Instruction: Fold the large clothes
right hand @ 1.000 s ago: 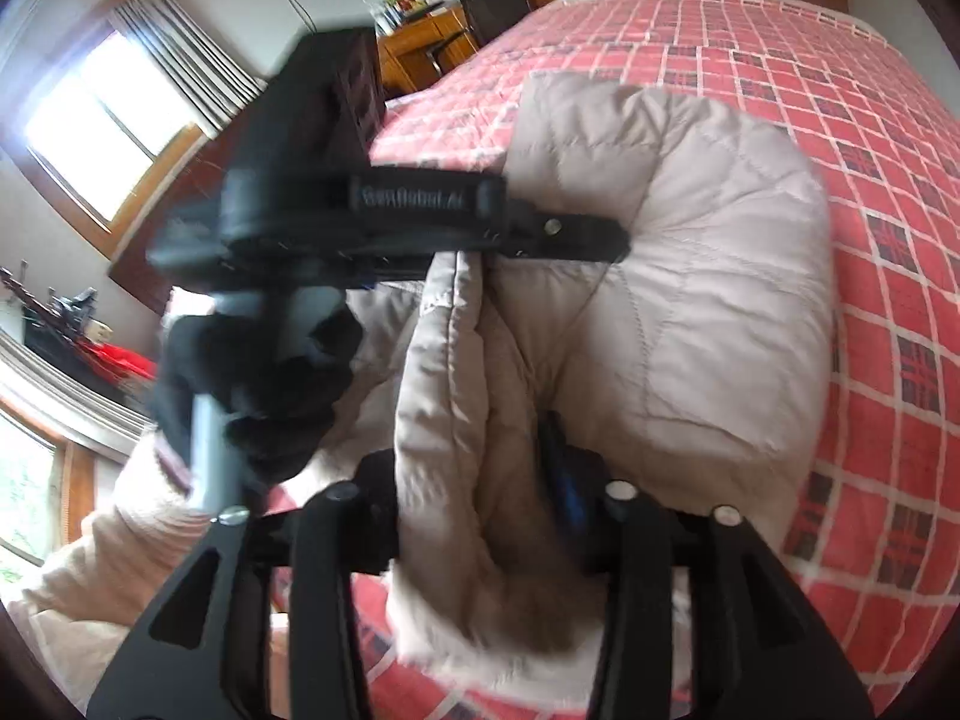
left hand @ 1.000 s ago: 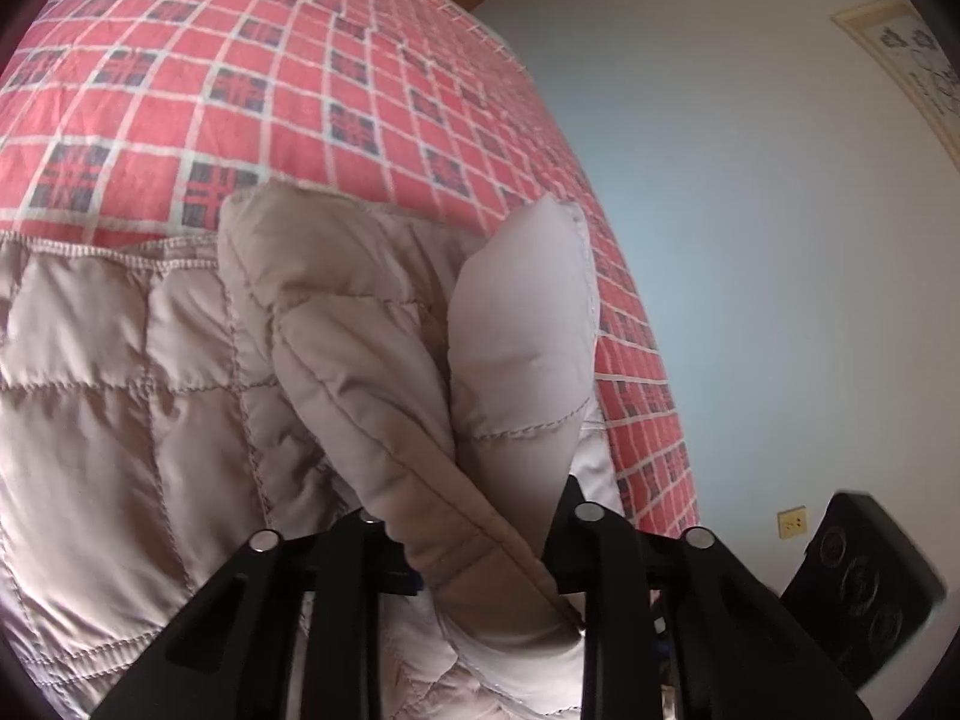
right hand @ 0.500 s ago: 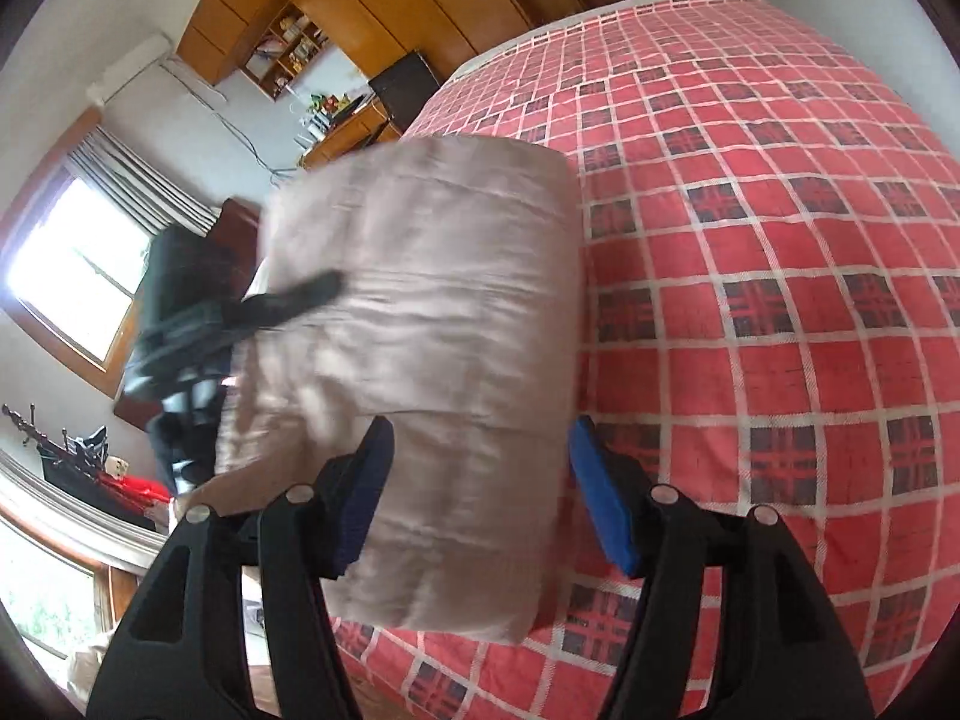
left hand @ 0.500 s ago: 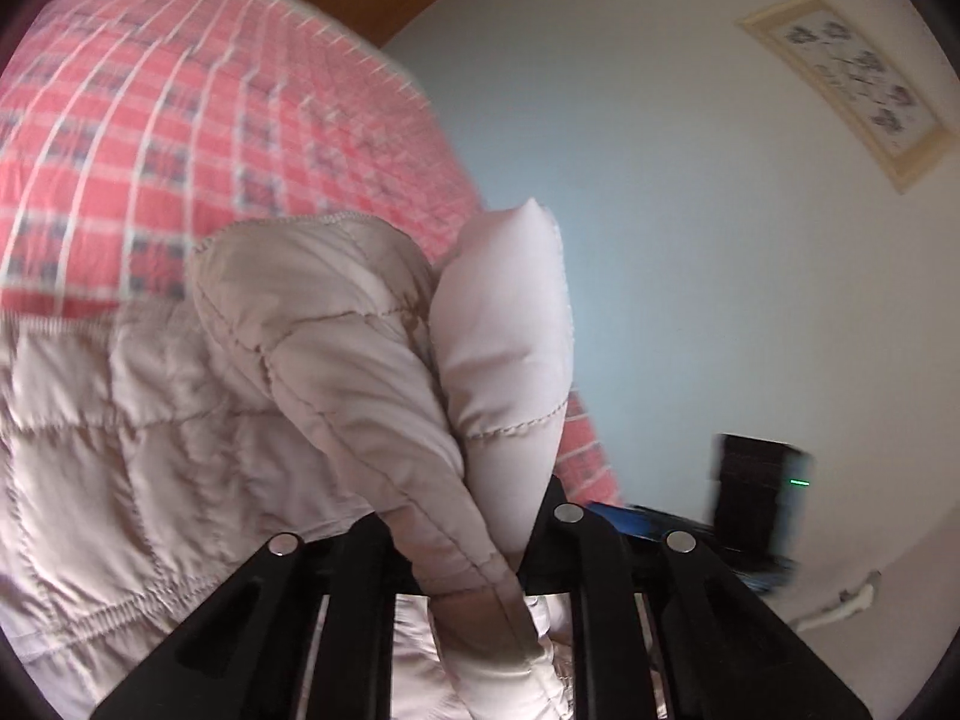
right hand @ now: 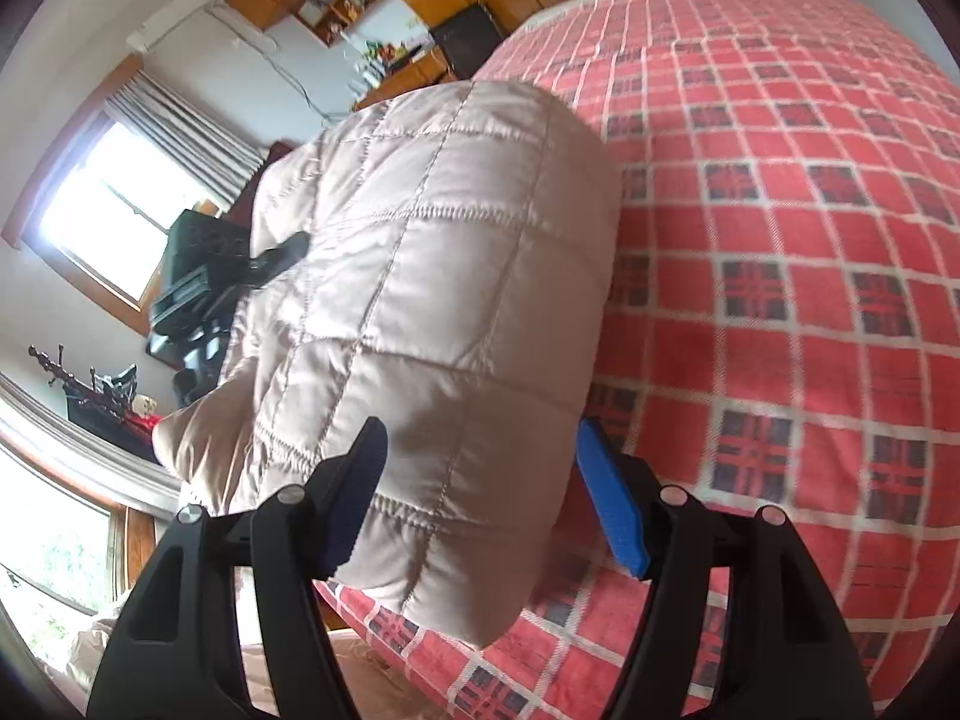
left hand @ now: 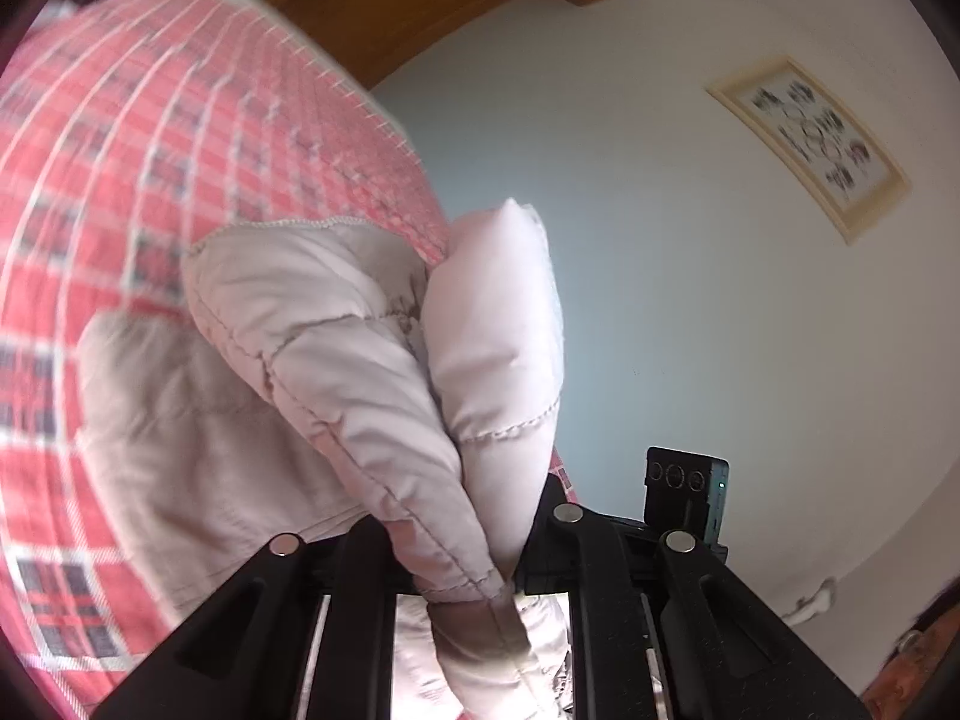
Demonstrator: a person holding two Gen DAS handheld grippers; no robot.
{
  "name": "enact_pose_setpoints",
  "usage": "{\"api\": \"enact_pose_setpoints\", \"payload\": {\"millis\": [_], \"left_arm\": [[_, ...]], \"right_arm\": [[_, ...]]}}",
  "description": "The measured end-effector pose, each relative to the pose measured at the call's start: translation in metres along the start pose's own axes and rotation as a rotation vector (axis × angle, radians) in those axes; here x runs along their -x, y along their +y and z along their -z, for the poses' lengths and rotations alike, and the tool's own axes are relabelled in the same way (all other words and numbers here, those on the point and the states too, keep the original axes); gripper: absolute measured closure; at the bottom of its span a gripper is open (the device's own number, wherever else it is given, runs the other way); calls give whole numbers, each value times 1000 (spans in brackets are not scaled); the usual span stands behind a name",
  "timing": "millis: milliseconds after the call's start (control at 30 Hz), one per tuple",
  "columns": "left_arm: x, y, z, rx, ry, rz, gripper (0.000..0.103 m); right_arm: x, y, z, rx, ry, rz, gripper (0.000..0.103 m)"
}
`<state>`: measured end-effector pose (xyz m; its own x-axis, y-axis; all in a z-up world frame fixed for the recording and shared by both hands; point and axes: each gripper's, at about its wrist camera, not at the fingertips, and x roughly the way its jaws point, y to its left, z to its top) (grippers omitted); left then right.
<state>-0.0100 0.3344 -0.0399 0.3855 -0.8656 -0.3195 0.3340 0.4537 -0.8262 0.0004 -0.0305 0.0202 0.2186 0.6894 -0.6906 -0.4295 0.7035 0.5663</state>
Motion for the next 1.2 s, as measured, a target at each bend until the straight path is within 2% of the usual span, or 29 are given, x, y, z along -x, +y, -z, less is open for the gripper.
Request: {"api": "enact_pose_setpoints", "payload": {"millis": [200,467,633,833,900,933,1000,1033,1100,1200], "left_arm": [[-7,48,7,78,31,-13,87],[-6,67,11,113,50,-12,78],[12,46,17,107,49,-83,74],[52,-2,47,-42,19,-294,65],[65,-12,56,-63,-4,-342,65],[73,-17,62,-62,-17,-337,65],[82,-34,76,-47,-26,-270,65],[83,-44,84,-61,-23,-262,65],[82,-64,99,-109,-11,-291,63],[71,-82,123,-126,38,-278,58]], "right_arm": [[-22,11,4,9,61,26,37],[-43,20,18,27,94,103,33],[-50,18,23,24,108,105,33],[-51,23,23,27,108,115,33],[-52,22,23,24,106,114,33],[-53,21,21,21,104,113,33],[-52,22,22,14,100,117,33],[-52,22,22,12,98,120,33],[-53,21,21,3,97,123,32],[-54,23,19,5,97,137,32]]}}
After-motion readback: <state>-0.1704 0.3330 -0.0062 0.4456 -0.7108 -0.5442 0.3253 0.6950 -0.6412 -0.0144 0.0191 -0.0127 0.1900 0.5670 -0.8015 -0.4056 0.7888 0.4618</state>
